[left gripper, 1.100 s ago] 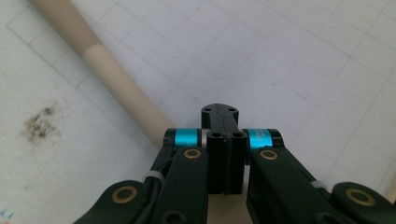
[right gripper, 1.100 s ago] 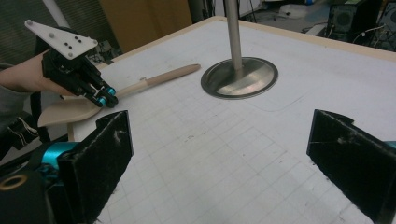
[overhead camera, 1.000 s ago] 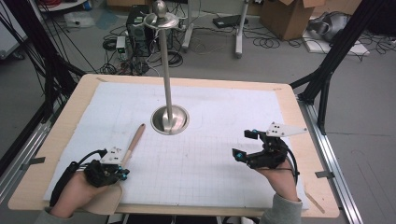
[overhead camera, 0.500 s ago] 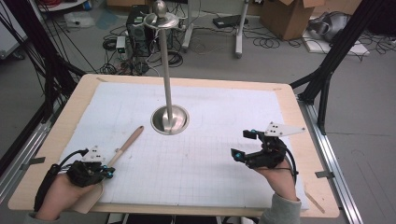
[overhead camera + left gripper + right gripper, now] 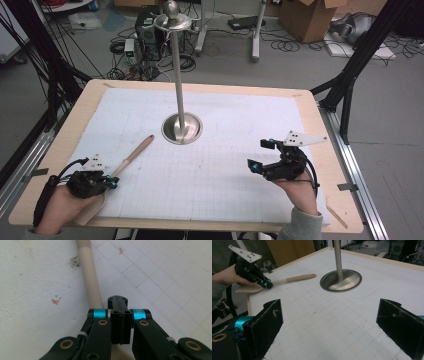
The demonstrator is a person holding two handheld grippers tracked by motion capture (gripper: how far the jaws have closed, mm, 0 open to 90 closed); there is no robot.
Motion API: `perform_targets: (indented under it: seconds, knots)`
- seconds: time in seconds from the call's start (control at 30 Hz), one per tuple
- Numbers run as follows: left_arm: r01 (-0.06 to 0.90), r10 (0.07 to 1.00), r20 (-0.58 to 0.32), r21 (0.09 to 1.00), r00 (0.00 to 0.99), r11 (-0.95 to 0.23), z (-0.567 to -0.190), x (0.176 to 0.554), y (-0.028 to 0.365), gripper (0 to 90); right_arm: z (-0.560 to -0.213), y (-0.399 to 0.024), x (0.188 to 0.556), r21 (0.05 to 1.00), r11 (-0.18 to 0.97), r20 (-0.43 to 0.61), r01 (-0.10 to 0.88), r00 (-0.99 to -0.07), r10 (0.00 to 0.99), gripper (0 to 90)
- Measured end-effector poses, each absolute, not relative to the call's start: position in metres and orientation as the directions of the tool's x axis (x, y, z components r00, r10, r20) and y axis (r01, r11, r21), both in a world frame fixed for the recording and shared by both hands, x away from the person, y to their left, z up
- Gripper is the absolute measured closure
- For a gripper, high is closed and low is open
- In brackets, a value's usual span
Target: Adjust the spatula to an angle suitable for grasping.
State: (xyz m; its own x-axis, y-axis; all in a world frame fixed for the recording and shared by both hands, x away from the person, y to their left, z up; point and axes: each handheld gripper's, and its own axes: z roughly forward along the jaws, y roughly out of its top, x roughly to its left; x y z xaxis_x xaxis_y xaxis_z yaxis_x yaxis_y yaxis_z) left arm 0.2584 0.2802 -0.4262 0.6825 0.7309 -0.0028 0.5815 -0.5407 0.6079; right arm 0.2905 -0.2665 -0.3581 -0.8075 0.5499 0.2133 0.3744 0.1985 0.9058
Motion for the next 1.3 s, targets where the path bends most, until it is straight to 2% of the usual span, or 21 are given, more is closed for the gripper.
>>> perform_targets:
  seconds: [0.17, 0.3, 0.57, 0.93, 1.03, 1.13, 1.3]
  knots:
    - [0.593, 0.752, 0.029, 0.595, 0.659, -0.543, -0.426, 0.257, 0.282, 89.7, -0.358, -0.267, 0.29, 0.907, 0.196, 0.213, 0.372, -0.809, 0.549, 6.1]
    - [0.604, 0.764, 0.0, 0.613, 0.645, -0.509, -0.426, 0.257, 0.288, 89.7, -0.358, -0.267, 0.291, 0.905, 0.199, 0.214, 0.375, -0.807, 0.551, 6.1]
    - [0.566, 0.768, -0.064, 0.716, 0.637, -0.409, -0.408, 0.252, 0.297, 89.7, -0.358, -0.265, 0.291, 0.907, 0.201, 0.208, 0.371, -0.808, 0.551, 6.1]
    - [0.504, 0.801, -0.067, 0.807, 0.595, -0.307, -0.379, 0.253, 0.307, 89.4, -0.359, -0.265, 0.291, 0.903, 0.204, 0.213, 0.379, -0.806, 0.552, 6.1]
    - [0.519, 0.822, -0.103, 0.817, 0.559, -0.251, -0.37, 0.258, 0.305, 76.5, -0.359, -0.264, 0.292, 0.905, 0.207, 0.207, 0.372, -0.809, 0.549, 6.1]
    - [0.517, 0.813, -0.14, 0.828, 0.565, -0.216, -0.368, 0.259, 0.304, 68.5, -0.359, -0.266, 0.292, 0.904, 0.203, 0.213, 0.377, -0.807, 0.551, 6.1]
    - [0.514, 0.812, -0.126, 0.826, 0.57, -0.233, -0.377, 0.259, 0.304, 52.1, -0.358, -0.271, 0.291, 0.908, 0.183, 0.221, 0.376, -0.802, 0.556, 6.1]
